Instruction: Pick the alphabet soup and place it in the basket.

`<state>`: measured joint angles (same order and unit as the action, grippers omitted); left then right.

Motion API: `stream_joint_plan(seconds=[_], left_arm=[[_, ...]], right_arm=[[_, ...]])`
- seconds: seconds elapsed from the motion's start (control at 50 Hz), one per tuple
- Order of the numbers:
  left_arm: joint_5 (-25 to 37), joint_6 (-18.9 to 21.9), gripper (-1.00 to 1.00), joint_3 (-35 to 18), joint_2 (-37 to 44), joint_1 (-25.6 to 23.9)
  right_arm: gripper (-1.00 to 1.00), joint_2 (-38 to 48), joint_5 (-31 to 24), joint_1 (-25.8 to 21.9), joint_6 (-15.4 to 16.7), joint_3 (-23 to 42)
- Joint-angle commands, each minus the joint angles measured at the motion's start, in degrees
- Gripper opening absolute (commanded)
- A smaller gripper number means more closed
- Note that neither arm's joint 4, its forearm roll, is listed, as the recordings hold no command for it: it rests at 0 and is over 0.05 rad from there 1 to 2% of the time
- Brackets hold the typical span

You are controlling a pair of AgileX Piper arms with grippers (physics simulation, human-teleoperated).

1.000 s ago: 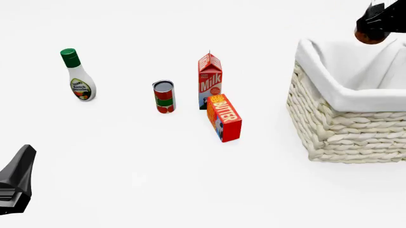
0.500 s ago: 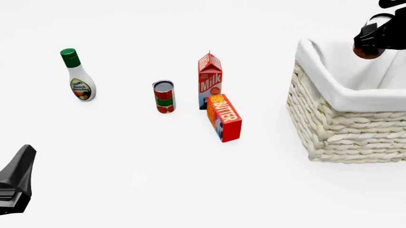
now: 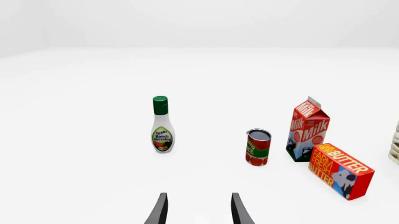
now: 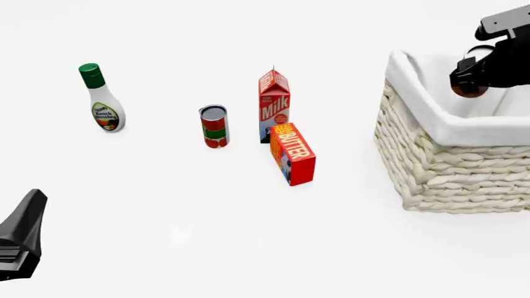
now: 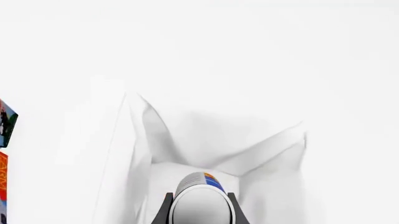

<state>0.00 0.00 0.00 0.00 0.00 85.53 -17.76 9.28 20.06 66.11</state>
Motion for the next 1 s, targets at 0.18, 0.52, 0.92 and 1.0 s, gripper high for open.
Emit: stream_joint_plan(seconds=[0.18, 0.52, 0.92, 1.0], left_arm=[[0.0, 0.0, 1.00, 0.0, 0.0, 0.0], [0.0, 0.0, 1.00, 0.0, 0.0, 0.0], [0.0, 0.0, 1.00, 0.0, 0.0, 0.0], [0.0, 0.0, 1.00, 0.0, 0.0, 0.0]], right_arm=[[-1.00, 2.6, 2.4, 0.4, -1.1, -0.5], [-1.00, 4.7, 3.5, 1.4, -0.6, 0.1], [-1.00, 8.5, 5.3, 3.8, -0.4, 1.2], [-1.00, 8.9, 5.3, 4.3, -0.1, 1.4]])
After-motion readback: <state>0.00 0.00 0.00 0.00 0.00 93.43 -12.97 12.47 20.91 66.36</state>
